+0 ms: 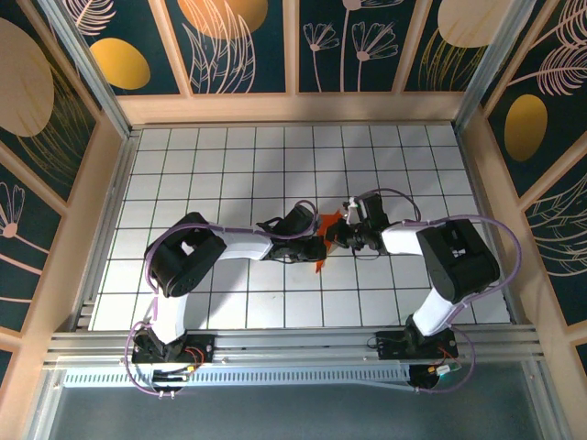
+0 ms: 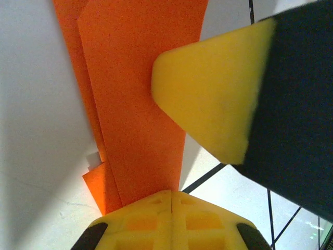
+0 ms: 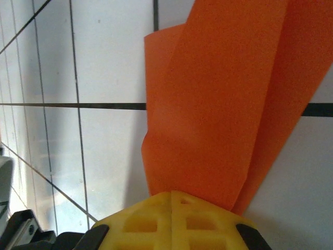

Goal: Fold a paper plane with a square sheet of paper (fold left side to right side)
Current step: Fold the wing for the fifth time at the center of the table.

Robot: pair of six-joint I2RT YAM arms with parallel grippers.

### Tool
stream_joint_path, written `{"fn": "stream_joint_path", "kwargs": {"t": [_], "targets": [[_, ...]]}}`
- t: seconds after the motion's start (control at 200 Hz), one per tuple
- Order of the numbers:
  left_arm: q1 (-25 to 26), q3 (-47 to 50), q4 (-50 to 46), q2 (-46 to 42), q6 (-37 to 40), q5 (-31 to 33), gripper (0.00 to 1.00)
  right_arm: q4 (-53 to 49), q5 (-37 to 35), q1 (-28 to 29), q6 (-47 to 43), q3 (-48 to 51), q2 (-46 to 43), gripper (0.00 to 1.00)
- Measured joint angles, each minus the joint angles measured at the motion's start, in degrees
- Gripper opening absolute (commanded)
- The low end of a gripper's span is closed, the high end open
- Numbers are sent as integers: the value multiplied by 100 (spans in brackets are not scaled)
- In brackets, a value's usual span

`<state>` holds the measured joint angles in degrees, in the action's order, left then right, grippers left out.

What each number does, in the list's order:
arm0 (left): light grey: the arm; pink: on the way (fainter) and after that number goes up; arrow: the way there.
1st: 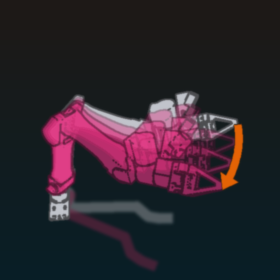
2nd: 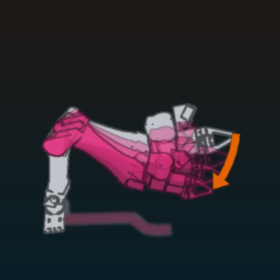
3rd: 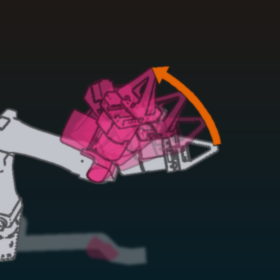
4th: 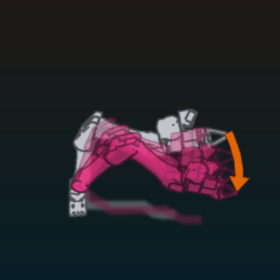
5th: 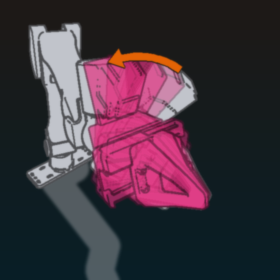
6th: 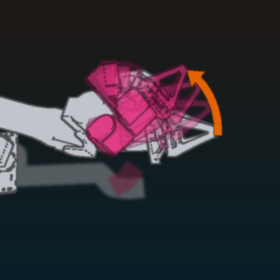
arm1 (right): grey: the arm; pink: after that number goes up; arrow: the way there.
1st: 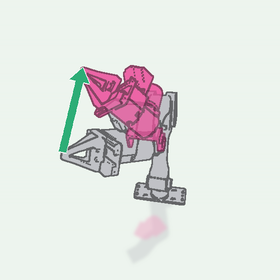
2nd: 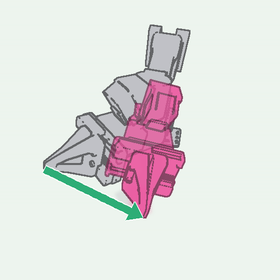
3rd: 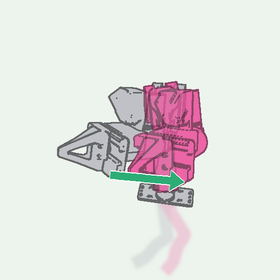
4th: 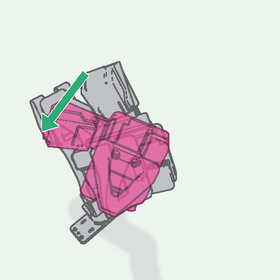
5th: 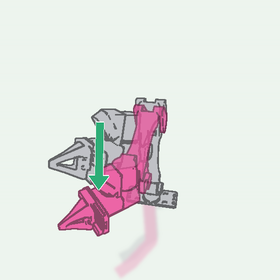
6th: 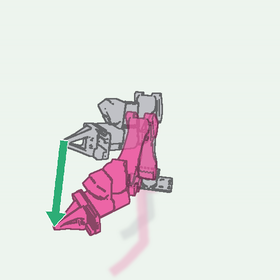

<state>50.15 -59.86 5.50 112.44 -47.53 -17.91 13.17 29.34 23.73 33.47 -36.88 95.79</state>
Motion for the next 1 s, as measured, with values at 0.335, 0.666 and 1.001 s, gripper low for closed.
{"fn": "stream_joint_path", "kwargs": {"t": [0.335,0.666,1.001], "targets": [[11,-24,-42,0,81,131,0,-2,-149,-20,-229,-20,103,0],[11,-37,-35,0,103,258,0,-7,-118,-398,-466,-138,197,0],[11,-37,-15,0,105,334,0,-9,162,-883,-533,-409,479,0]]}}
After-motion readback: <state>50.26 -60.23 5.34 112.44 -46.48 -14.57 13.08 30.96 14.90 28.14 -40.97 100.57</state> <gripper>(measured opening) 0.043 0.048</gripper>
